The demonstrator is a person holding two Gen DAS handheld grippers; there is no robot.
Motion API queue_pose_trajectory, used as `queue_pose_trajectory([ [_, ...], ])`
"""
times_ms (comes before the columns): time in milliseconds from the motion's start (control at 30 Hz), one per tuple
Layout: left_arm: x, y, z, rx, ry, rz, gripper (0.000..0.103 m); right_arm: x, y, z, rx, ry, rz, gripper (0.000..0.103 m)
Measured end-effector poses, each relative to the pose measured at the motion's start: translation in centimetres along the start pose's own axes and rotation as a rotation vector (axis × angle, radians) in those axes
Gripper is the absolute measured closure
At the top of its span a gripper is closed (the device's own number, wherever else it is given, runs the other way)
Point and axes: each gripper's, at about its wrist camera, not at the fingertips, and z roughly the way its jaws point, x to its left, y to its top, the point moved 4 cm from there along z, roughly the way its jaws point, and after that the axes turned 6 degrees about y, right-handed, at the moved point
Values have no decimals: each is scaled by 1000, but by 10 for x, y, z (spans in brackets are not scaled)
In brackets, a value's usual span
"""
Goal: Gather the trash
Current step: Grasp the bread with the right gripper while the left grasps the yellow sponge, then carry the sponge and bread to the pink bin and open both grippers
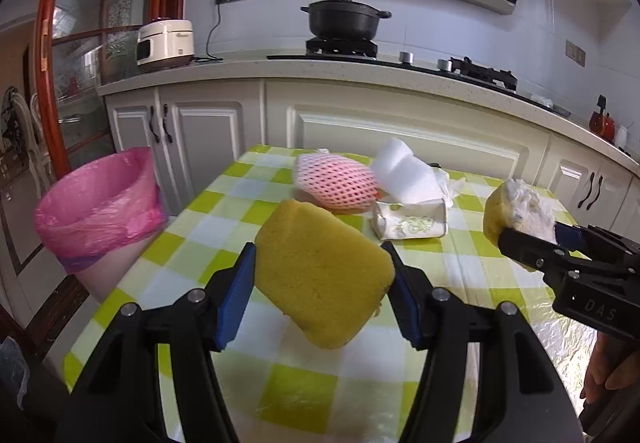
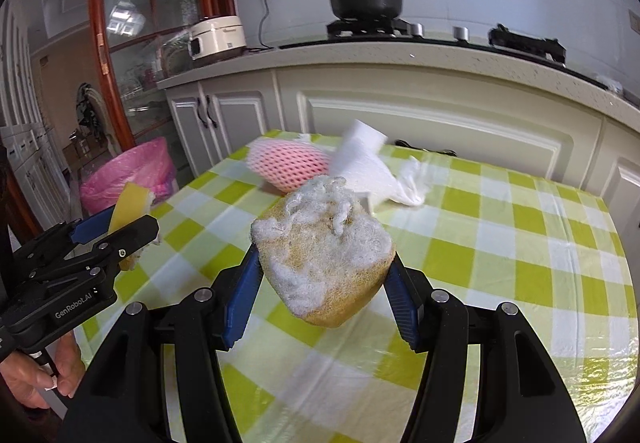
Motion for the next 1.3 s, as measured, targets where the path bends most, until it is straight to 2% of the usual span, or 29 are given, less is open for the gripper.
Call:
queue_pose_trajectory([
  [333,58,-2,-46,-58,80,-34,43,68,11,-7,-31,80,-99,47],
  [533,85,-5,-62,-63,119,-60,43,95,17,-6,-46,118,-130,47],
  [833,106,-1,-66,-64,161,-72,43,123,26,11,-22,187,-166,47],
  [1067,133,0,-65,-60,210,-95,43,148,37,23,-41,227,-187,47],
  [1300,162,8,-61,-61,259,-124,43,173,55,50,-33,284,-218,47],
])
